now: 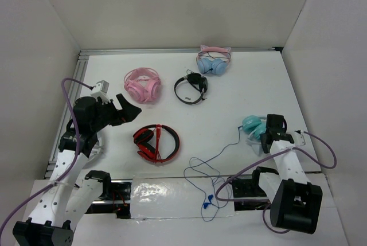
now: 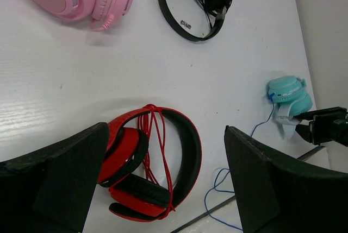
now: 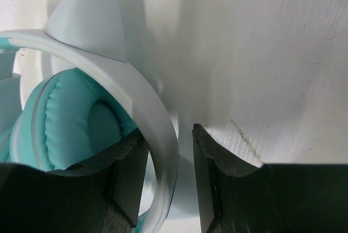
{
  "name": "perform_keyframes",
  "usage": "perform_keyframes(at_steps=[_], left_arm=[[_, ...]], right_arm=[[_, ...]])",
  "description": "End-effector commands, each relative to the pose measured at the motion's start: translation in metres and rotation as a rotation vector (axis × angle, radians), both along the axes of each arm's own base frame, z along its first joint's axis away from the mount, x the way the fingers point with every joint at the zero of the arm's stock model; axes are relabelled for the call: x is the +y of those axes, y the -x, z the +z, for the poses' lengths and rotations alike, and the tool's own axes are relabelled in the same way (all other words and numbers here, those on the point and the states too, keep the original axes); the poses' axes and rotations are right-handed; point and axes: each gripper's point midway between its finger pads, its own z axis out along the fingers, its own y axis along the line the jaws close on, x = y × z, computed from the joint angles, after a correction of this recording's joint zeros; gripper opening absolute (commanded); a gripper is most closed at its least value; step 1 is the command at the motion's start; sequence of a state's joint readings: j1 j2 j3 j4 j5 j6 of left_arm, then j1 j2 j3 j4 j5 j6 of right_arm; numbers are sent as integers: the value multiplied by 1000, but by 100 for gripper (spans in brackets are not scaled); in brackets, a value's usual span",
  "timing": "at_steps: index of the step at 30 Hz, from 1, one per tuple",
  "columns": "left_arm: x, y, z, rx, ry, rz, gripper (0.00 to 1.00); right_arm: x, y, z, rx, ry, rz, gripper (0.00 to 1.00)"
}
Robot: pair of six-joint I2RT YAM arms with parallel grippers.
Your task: Wrap the headphones
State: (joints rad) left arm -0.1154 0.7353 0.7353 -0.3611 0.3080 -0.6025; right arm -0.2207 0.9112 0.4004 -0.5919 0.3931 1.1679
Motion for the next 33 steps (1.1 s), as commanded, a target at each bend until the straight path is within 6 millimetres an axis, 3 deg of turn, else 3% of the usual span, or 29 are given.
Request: perform_keyframes(at_steps=[1,5,6,7,8,15,19,22,23,25,29,30,33], left_arm=[[1,-3,24,-71,-3,6,99],[2,-3,24,-73,-5,10,99],[1,-2,25,-76,-3,6,99],[0,-2,25,-77,-2,-3,99],[-1,-1,26,-81,-2,-9,99],[-13,3,33,-117,13,-97,99],[-30,10,38,-151,41,-225,99],[-51,22,47,-191,80,-398,99],[-55,23,47,-190,89,-437,99],[-66,32,56,-223,114,-550,99],[-81,37,61,-234,129,-680,99],[-88,40,62,-233,127,-716,99],[-106,40,68,-248,103,-778,99]], right_arm=[[-4,-10,-2,-15,12,-2,45],[-4,-13,-1,-22,17,13,37],[-4,-15,1,-32,22,26,29],[-5,-18,8,-59,30,29,12],[-6,-20,13,-74,44,39,2],[-5,-52,87,-277,196,274,0],[26,-78,133,-413,266,562,0],[68,-98,171,-538,341,827,0],[75,-102,177,-546,372,868,0],[109,-106,193,-575,452,1058,0],[162,-112,211,-593,582,1322,0],[182,-109,211,-598,599,1408,0],[216,-111,207,-564,661,1545,0]])
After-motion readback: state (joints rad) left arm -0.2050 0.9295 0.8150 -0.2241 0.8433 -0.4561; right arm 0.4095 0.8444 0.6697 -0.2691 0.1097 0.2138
